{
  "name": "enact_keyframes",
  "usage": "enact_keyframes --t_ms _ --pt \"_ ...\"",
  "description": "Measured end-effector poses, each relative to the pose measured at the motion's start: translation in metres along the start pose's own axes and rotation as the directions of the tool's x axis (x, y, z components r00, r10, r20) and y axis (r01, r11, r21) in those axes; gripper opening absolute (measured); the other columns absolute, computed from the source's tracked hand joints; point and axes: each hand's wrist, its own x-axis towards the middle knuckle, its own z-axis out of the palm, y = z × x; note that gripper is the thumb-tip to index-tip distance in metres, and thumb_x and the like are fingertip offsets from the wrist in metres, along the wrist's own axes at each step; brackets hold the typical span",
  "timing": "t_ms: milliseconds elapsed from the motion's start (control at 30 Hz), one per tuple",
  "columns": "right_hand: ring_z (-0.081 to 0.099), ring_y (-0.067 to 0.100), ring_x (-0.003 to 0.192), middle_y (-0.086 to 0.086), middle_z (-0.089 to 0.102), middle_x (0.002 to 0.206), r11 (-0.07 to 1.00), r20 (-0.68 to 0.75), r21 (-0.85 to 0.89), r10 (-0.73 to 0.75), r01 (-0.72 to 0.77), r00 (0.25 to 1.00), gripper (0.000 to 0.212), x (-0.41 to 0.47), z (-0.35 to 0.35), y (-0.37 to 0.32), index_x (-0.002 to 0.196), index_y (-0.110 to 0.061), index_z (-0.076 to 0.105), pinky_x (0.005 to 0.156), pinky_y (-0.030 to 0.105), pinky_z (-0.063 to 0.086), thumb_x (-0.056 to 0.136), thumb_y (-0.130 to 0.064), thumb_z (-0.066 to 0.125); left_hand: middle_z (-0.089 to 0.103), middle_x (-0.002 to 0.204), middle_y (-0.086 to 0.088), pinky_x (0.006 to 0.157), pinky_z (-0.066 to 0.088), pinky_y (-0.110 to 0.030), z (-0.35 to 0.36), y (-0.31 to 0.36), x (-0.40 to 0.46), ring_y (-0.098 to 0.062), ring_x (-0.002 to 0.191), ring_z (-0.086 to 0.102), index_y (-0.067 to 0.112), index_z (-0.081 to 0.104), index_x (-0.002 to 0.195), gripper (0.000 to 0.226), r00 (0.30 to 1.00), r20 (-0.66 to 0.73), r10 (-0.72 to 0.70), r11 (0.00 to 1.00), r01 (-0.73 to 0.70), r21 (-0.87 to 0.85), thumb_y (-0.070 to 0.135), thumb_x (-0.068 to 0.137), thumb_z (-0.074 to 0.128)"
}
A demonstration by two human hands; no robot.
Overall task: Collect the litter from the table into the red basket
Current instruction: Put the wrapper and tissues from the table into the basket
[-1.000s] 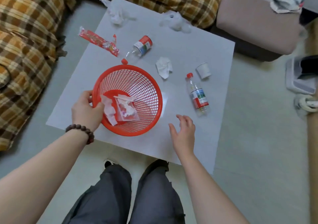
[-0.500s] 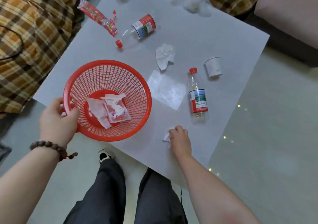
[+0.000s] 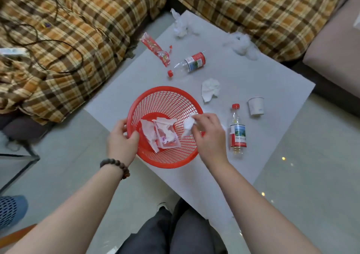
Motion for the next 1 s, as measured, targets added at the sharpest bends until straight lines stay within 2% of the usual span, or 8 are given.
enact_keyframes --t_ms 100,167,267,367,467,667,833,1000 --pt "0.052 0.013 0.095 0.000 0.055 0.106 0.998 0.134 -0.050 -0.030 0.038 0.990 0.022 -0.001 0.016 -0.026 0.110 -0.013 0.065 0.076 0.016 0.036 0.089 -0.011 0.057 0.071 0.098 0.000 0.074 0.060 -0.046 -0.007 0.003 -0.023 -0.023 0.081 0.070 0.023 0.063 0.111 0.025 0.999 0.027 0.027 0.999 -0.027 -0.017 0.011 0.089 0.058" --pt "0.052 0.018 0.100 0.006 0.056 0.112 0.995 0.191 -0.092 -0.007 0.025 0.982 0.025 -0.005 0.026 -0.036 0.114 -0.010 0.063 0.077 0.017 0.033 0.091 -0.011 0.055 0.070 0.098 0.002 0.072 0.059 -0.040 -0.013 0.002 -0.039 -0.020 0.081 0.070 0.025 0.062 0.111 0.026 0.999 0.038 0.039 0.998 -0.038 -0.044 0.010 0.090 0.058" --pt "0.049 0.021 0.117 0.007 0.052 0.130 0.988 0.261 -0.157 0.043 -0.002 0.964 0.035 -0.018 0.036 -0.046 0.126 -0.013 0.057 0.089 0.020 0.035 0.091 -0.015 0.055 0.070 0.098 0.002 0.067 0.058 -0.032 -0.023 -0.002 -0.058 -0.017 0.081 0.070 0.022 0.063 0.114 0.028 0.997 0.049 0.053 0.996 -0.049 -0.075 0.008 0.091 0.057" --pt "0.039 0.023 0.130 0.006 0.044 0.142 0.979 0.289 -0.202 0.059 0.001 0.956 0.044 -0.037 0.035 -0.055 0.134 -0.017 0.051 0.105 0.031 0.034 0.091 -0.019 0.058 0.071 0.100 -0.001 0.070 0.060 -0.040 -0.035 -0.010 -0.071 -0.023 0.081 0.070 0.020 0.063 0.115 0.028 0.997 0.071 0.039 0.991 -0.030 -0.131 0.007 0.091 0.057" --pt "0.033 0.023 0.134 0.006 0.040 0.145 0.971 0.258 -0.234 0.024 0.039 0.966 0.047 -0.059 0.023 -0.058 0.136 -0.021 0.048 0.107 0.032 0.031 0.090 -0.021 0.060 0.071 0.101 -0.005 0.073 0.059 -0.048 -0.045 -0.016 -0.078 -0.028 0.083 0.070 0.020 0.063 0.112 0.025 0.996 0.081 0.030 0.989 -0.017 -0.149 0.010 0.091 0.057" --pt "0.019 0.022 0.142 0.005 0.026 0.154 0.911 0.058 -0.410 0.064 -0.034 0.996 0.060 -0.099 -0.018 -0.042 0.144 -0.026 0.034 0.113 0.040 0.026 0.090 -0.022 0.059 0.072 0.102 -0.007 0.073 0.060 -0.048 -0.050 -0.015 -0.087 -0.027 0.083 0.071 0.020 0.064 0.111 0.027 0.995 0.097 0.021 0.987 -0.005 -0.163 0.008 0.089 0.056" --pt "0.015 0.021 0.145 -0.002 0.007 0.159 0.925 0.028 -0.342 0.189 -0.168 0.982 0.070 -0.124 -0.041 -0.026 0.150 -0.028 0.009 0.107 0.034 0.035 0.093 -0.014 0.048 0.072 0.094 -0.002 0.069 0.061 -0.044 -0.048 -0.007 -0.101 -0.024 0.078 0.072 0.027 0.064 0.104 0.025 0.992 0.118 0.051 0.984 -0.030 -0.178 0.008 0.090 0.054" --pt "0.025 0.018 0.140 -0.005 0.009 0.158 0.948 0.046 -0.256 0.206 -0.188 0.977 0.066 -0.131 -0.068 -0.011 0.150 -0.031 0.007 0.096 0.028 0.040 0.095 -0.011 0.038 0.073 0.094 -0.001 0.067 0.061 -0.041 -0.035 0.005 -0.119 -0.025 0.076 0.072 0.026 0.065 0.103 0.024 0.990 0.123 0.076 0.985 -0.055 -0.165 0.008 0.091 0.055"
